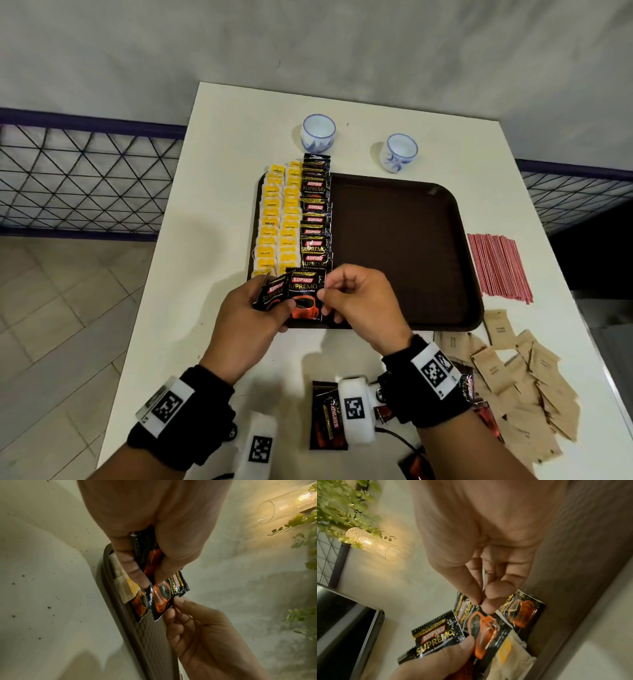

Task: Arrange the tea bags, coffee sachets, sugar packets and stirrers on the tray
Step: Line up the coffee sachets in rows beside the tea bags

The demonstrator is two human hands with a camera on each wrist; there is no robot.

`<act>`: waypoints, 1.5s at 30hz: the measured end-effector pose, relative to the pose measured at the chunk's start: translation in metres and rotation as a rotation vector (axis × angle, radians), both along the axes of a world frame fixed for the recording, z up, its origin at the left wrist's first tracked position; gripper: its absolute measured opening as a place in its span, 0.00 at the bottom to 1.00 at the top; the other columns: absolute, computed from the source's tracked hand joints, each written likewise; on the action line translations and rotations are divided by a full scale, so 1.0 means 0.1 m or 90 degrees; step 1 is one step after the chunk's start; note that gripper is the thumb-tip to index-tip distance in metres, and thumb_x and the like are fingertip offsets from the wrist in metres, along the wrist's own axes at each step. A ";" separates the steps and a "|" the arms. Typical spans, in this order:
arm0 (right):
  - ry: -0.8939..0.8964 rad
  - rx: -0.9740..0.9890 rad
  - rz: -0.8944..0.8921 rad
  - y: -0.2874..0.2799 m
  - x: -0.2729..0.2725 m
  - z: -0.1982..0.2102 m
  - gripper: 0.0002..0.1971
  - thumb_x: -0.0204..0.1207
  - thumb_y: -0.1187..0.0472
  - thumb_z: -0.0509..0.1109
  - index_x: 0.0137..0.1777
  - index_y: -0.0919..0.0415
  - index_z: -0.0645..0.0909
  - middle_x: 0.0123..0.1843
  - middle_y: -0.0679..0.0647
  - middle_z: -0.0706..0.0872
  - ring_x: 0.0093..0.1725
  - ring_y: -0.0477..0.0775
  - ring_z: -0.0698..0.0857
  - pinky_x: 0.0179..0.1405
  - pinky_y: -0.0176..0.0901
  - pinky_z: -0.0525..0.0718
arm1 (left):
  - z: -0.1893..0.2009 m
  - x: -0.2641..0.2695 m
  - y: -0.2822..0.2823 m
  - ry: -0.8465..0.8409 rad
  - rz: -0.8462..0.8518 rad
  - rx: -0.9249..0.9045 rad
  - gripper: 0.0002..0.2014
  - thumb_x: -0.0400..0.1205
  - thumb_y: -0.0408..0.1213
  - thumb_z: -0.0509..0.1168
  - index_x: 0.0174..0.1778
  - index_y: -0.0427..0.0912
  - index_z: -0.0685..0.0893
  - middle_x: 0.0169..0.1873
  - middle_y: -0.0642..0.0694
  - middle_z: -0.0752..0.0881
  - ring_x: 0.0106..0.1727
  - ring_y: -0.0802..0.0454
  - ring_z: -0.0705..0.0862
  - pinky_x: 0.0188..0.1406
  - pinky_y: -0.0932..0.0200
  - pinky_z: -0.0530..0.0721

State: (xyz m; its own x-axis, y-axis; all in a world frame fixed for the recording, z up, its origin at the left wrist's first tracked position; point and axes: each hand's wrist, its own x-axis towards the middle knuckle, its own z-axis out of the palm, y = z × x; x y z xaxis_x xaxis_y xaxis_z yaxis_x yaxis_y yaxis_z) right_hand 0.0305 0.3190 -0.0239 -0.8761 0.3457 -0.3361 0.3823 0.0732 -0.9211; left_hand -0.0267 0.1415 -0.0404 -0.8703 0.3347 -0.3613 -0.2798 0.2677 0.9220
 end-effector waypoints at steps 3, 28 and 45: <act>-0.007 -0.030 -0.013 0.02 -0.01 -0.02 0.06 0.77 0.74 0.73 0.42 0.66 0.82 0.32 0.59 0.85 0.28 0.51 0.87 0.22 0.40 0.80 | 0.01 0.00 -0.02 -0.009 -0.002 0.006 0.13 0.80 0.28 0.74 0.55 0.51 0.89 0.42 0.56 0.94 0.38 0.52 0.92 0.36 0.58 0.91; -0.136 0.045 -0.056 0.29 -0.22 -0.39 0.06 0.77 0.73 0.73 0.42 0.64 0.81 0.29 0.55 0.85 0.26 0.53 0.86 0.22 0.40 0.81 | -0.06 0.08 -0.31 -0.196 -0.013 0.087 0.13 0.84 0.22 0.66 0.61 0.39 0.87 0.53 0.34 0.91 0.47 0.39 0.94 0.39 0.51 0.93; -0.025 -0.098 0.081 0.06 0.04 0.02 0.07 0.75 0.71 0.77 0.48 0.61 0.86 0.39 0.51 0.86 0.33 0.53 0.86 0.24 0.41 0.76 | 0.01 0.05 -0.11 -0.139 -0.088 0.086 0.18 0.75 0.27 0.79 0.60 0.43 0.89 0.47 0.42 0.94 0.45 0.43 0.94 0.33 0.55 0.88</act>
